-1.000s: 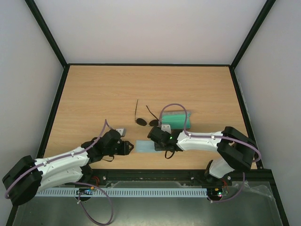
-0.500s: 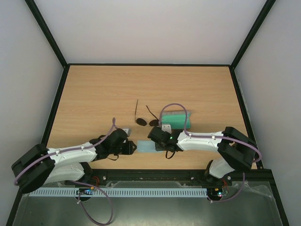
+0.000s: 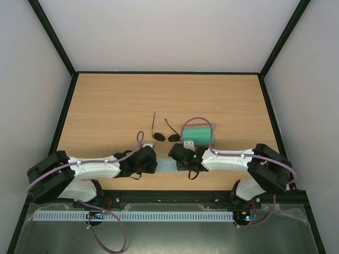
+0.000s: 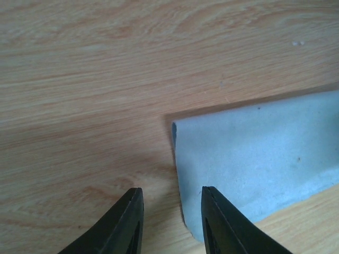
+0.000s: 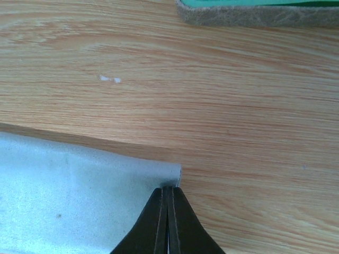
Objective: Organize the sunglasses
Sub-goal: Fold the glasses cleaning cloth at the center of the board.
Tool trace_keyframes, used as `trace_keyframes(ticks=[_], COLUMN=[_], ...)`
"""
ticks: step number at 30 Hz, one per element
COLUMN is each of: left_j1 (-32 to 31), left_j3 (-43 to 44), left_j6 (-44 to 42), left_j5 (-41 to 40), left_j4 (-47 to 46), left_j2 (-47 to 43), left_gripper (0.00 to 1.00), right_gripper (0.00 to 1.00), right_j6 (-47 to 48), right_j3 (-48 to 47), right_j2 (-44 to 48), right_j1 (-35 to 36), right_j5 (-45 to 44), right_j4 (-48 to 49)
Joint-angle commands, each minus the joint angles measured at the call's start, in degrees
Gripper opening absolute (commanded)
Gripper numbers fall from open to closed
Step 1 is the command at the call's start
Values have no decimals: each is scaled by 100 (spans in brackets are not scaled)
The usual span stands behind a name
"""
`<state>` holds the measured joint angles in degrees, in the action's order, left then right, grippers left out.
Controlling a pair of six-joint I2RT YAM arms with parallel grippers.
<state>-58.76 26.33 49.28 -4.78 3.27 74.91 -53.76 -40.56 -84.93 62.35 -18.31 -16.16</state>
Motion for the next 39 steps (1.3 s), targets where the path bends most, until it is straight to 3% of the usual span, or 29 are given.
trace_keyframes(ticks=[1,23,31,39], left_j1=[-88,-686,-819,-846], left_j3=[151,681,624,549], left_j6=[134,530,744,746], left_j5=[-396,-933,-1098,-1038], left_j4=[342,865,1226,1253], left_j2=[294,1413,1107,888], left_gripper=[33,23,35,33], right_gripper=[1,1,1,1], right_j6=[71,146,148,155], right_j3=[159,490,565,568], right_j2=[187,519,606,600], right_j1=[28,-7,-38,-47], right_j5=[-89,-3,3,20], right_j4=[-35,216,226,260])
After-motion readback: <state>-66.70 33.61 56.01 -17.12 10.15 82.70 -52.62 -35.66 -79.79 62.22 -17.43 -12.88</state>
